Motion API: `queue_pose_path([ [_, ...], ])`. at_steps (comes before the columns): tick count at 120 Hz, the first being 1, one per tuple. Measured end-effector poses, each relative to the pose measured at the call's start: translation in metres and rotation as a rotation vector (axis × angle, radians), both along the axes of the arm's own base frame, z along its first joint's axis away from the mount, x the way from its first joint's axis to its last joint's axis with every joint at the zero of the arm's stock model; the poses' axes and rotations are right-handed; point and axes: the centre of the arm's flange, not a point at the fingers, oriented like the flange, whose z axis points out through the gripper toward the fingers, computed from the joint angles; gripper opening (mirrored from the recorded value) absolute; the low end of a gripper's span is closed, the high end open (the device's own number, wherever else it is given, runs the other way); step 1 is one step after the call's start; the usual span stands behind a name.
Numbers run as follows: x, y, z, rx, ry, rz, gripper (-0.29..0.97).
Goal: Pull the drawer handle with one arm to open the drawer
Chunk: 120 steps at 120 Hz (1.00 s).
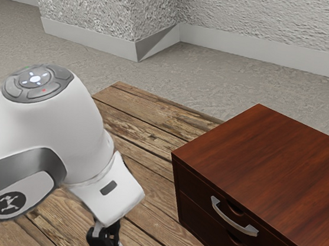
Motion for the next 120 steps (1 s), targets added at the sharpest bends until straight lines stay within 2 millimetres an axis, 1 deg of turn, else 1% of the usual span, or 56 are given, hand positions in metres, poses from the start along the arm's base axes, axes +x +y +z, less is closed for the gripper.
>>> queue_pose_path([
  [10,-0.001,0.005,-0.002,-0.015,0.016,0.092,0.68],
  [18,-0.003,0.003,-0.002,-0.042,0.018,0.138,0.68],
  [26,-0.008,-0.002,-0.007,-0.057,0.043,0.174,0.68],
  [34,-0.014,-0.010,-0.012,-0.049,0.078,0.158,0.67],
  [58,-0.021,-0.013,-0.017,-0.025,0.145,-0.011,0.68],
  [66,-0.022,-0.023,-0.015,-0.032,0.142,-0.098,0.68],
  [76,-0.018,-0.047,-0.018,-0.042,0.130,-0.246,0.68],
  [88,-0.020,-0.057,-0.012,-0.046,0.094,-0.355,0.68],
  [94,-0.021,-0.058,-0.006,-0.044,0.065,-0.396,0.68],
  [100,-0.021,-0.058,-0.004,-0.041,0.050,-0.430,0.68],
  [120,-0.006,-0.051,-0.007,-0.038,0.038,-0.503,0.68],
])
